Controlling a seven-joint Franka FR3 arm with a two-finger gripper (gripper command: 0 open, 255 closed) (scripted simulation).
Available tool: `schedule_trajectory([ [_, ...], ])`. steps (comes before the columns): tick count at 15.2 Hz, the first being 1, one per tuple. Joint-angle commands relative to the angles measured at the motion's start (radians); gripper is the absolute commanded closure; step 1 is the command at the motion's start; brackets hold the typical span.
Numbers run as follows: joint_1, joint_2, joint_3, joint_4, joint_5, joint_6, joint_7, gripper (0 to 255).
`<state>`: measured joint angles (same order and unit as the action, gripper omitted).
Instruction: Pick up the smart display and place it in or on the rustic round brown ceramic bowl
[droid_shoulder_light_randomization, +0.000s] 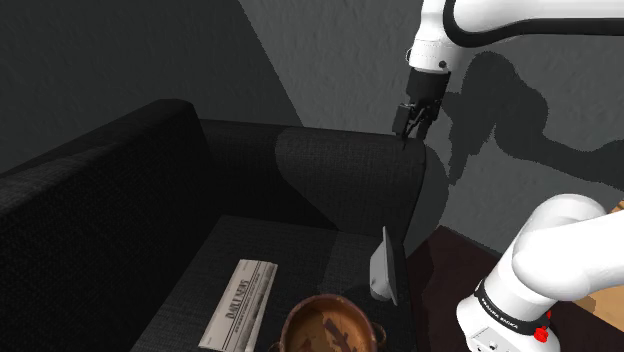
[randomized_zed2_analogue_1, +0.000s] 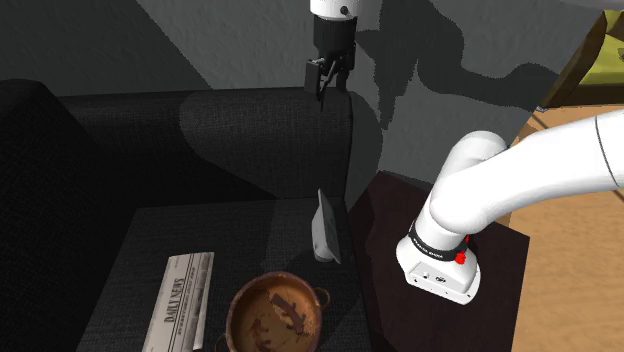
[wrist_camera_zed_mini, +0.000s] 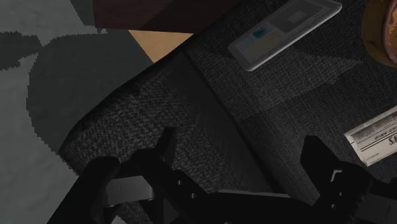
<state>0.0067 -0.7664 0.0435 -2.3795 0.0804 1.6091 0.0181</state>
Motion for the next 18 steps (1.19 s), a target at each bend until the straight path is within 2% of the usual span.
schedule_trajectory([
  [1, 0.0, 0.0, 0.0, 0.0, 0.0, 0.0, 0.0, 0],
  [6, -0.038, -0.121, 0.121, -0.199, 0.061, 0.094, 0.253, 0],
  [11, -0.053, -0.198, 0.273, -0.355, 0.159, 0.184, 0.516, 0],
  [18, -0.05, -0.174, 0.54, -0.487, 0.34, 0.344, 0.908, 0],
])
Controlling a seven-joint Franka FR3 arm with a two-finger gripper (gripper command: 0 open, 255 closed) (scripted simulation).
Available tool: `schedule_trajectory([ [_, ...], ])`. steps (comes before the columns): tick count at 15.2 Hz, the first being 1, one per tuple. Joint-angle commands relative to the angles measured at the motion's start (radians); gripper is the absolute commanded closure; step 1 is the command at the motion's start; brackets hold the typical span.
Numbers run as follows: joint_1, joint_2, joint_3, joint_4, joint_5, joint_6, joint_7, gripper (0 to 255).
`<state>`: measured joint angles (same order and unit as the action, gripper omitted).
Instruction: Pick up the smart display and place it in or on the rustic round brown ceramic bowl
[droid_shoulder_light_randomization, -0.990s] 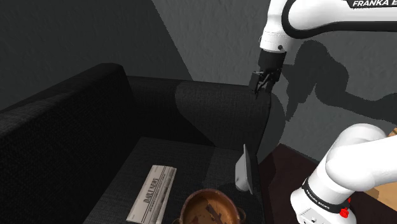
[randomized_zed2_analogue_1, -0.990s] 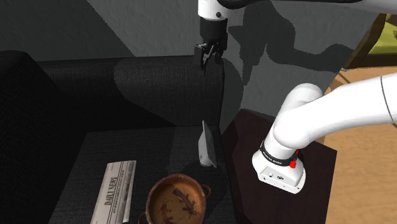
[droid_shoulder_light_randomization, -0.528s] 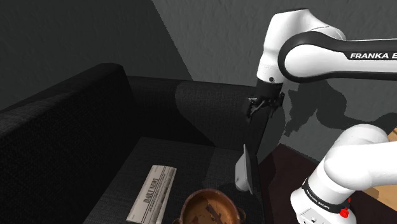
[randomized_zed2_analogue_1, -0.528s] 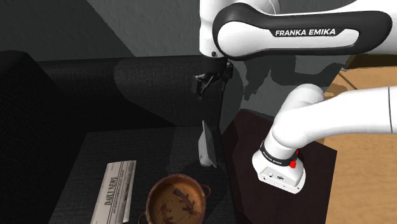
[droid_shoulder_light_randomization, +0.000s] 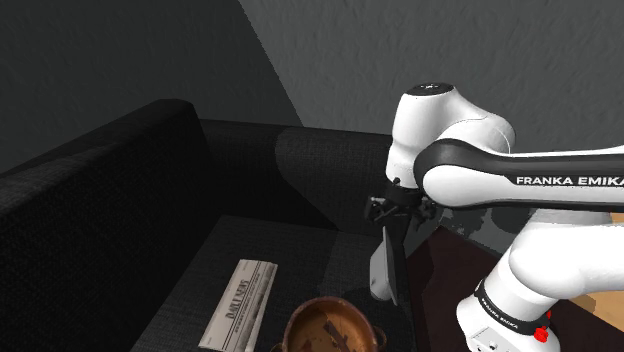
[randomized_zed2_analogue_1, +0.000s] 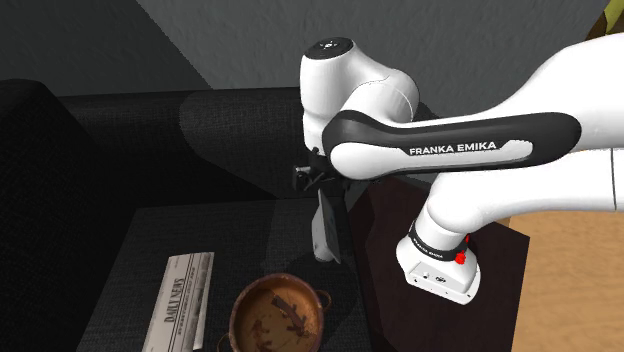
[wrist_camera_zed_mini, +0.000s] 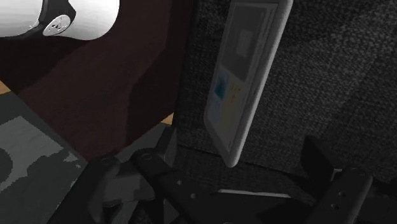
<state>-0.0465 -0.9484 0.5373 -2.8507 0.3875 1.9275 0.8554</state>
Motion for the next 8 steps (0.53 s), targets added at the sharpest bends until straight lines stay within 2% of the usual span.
schedule_trajectory([
  [1, 0.001, 0.028, 0.089, -0.024, 0.061, 0.054, 0.127, 0],
  [3, -0.008, 0.064, 0.154, -0.033, 0.1, 0.098, 0.21, 0],
  [8, -0.008, 0.115, 0.195, -0.076, 0.133, 0.19, 0.207, 0],
])
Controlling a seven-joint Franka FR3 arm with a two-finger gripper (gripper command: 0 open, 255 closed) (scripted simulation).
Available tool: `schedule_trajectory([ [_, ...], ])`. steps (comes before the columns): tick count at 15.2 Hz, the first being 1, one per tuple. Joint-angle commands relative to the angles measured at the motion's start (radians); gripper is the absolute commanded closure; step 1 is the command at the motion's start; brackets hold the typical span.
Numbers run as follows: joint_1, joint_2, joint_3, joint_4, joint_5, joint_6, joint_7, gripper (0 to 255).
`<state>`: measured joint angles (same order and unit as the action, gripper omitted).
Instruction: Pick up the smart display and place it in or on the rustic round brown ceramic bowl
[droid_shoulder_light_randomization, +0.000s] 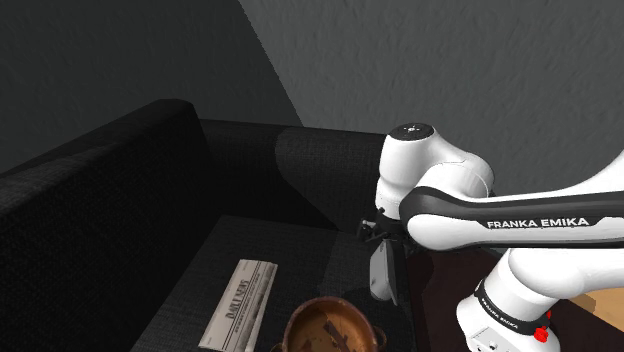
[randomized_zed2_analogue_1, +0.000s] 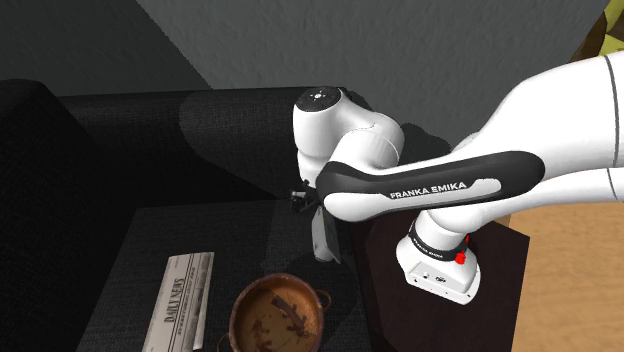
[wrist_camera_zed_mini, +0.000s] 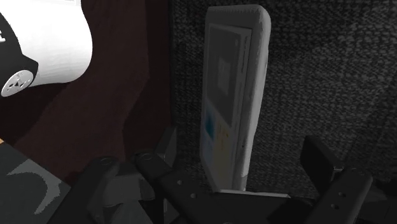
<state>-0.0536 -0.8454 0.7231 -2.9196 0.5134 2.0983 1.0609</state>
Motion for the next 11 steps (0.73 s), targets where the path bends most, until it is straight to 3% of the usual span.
schedule_trajectory([
  [1, -0.002, 0.024, 0.018, -0.015, 0.013, 0.038, 0.001, 0],
  [10, -0.004, 0.044, 0.031, -0.026, 0.024, 0.07, -0.001, 0],
  [11, -0.004, 0.044, 0.031, -0.026, 0.024, 0.07, -0.001, 255],
])
